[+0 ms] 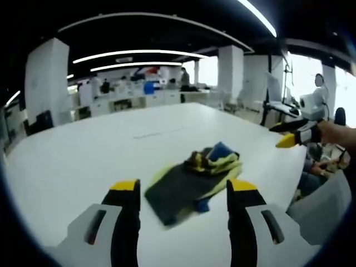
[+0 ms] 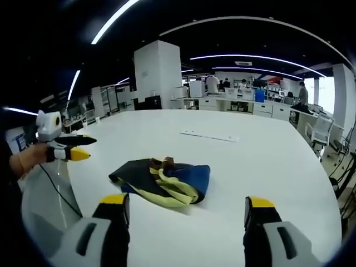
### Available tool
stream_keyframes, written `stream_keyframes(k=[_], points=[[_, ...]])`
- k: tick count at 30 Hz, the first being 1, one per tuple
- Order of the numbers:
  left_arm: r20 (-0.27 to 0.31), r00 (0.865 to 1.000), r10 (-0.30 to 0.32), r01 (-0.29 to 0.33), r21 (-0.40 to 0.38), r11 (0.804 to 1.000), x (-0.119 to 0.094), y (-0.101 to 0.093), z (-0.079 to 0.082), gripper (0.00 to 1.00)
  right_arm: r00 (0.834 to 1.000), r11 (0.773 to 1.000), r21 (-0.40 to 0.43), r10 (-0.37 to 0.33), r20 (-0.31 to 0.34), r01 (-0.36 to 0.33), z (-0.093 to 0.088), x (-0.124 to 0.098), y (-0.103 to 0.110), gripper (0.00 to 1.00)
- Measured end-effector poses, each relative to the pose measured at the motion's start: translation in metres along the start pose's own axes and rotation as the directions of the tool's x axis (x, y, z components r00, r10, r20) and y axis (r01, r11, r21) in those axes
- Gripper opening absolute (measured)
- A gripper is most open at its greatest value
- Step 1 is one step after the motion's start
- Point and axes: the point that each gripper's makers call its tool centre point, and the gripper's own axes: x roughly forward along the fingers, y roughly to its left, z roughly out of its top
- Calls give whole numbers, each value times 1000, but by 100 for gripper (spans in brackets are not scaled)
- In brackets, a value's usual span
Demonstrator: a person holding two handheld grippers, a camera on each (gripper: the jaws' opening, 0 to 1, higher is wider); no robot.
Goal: Fold the garment on the visible template until the final outline fits inside the template.
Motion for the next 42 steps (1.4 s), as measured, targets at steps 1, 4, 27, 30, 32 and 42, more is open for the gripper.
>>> stream_keyframes(k=[1,4,27,30,32,42], points=[[-1,1000,1,-1,-2,1000,0,0,0,59,1000,1000,0,1,0,-1,0,0,0,85],[2,1000,2,-2,-7,1000,0,-1,0,59,1000,1000,-2,1,1,-1,1,1,0,85],[-24,1000,-7,7,9,1000,6,-5,-1,50,1000,1000,-4,26,6,-26,4,9,7,68],[-24,1000,-15,15,0,1000,12,-4,1,47,999,999,5,41,10,-41,8,15,8,64],[-23,999,-22,22,3,1000,17,-3,1,45,999,999,3,52,5,-52,9,19,10,62],[-43,998,-42,42,10,999,43,7,0,39,994,993,-18,113,-14,-113,16,47,22,53]])
